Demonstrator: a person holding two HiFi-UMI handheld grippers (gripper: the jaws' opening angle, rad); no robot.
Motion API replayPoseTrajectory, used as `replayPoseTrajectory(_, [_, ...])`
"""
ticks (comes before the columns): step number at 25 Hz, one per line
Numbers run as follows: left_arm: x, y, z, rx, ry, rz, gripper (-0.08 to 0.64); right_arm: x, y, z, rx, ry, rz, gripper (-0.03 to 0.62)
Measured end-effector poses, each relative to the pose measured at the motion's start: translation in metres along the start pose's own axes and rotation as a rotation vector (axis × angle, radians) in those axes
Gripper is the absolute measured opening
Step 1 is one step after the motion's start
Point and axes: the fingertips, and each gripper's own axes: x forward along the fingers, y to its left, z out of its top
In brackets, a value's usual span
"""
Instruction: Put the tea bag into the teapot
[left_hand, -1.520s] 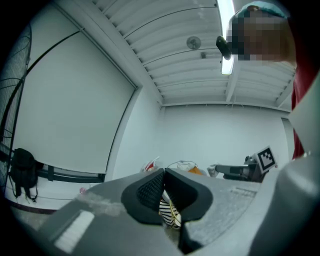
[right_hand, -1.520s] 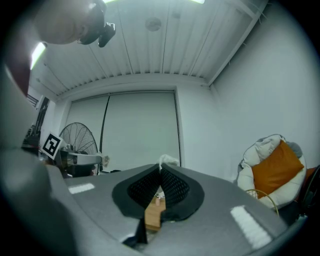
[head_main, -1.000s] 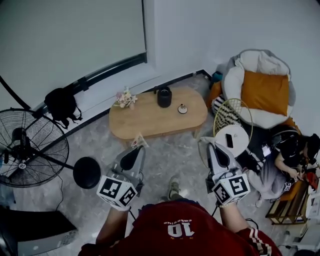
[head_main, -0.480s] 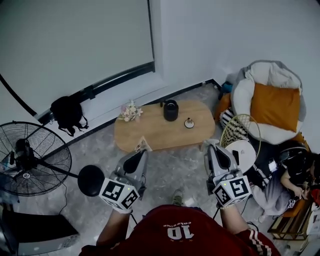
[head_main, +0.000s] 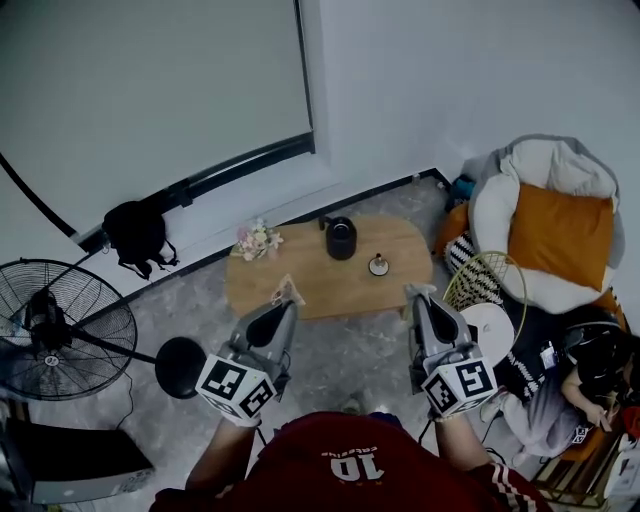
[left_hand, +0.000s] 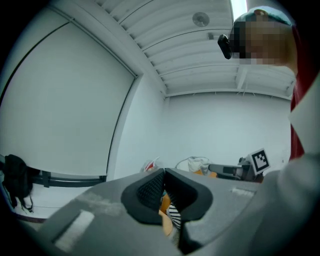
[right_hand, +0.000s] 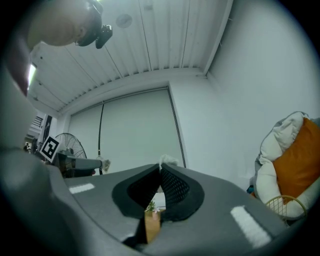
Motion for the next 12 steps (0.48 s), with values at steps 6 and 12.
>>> replayPoseTrajectory(6, [0.021,-0.004,0.002,0.022,0.013,0.021,0.003,0.013,-0.029,-0.004,0.021,-0.001,0.012,0.003])
replayPoseTrajectory(12, [0.032,0.004,0.004,-0.006,0.022,0.036,0.003,0.024,-0.038,-0.006,0.040,-0.003,0.024,0.003])
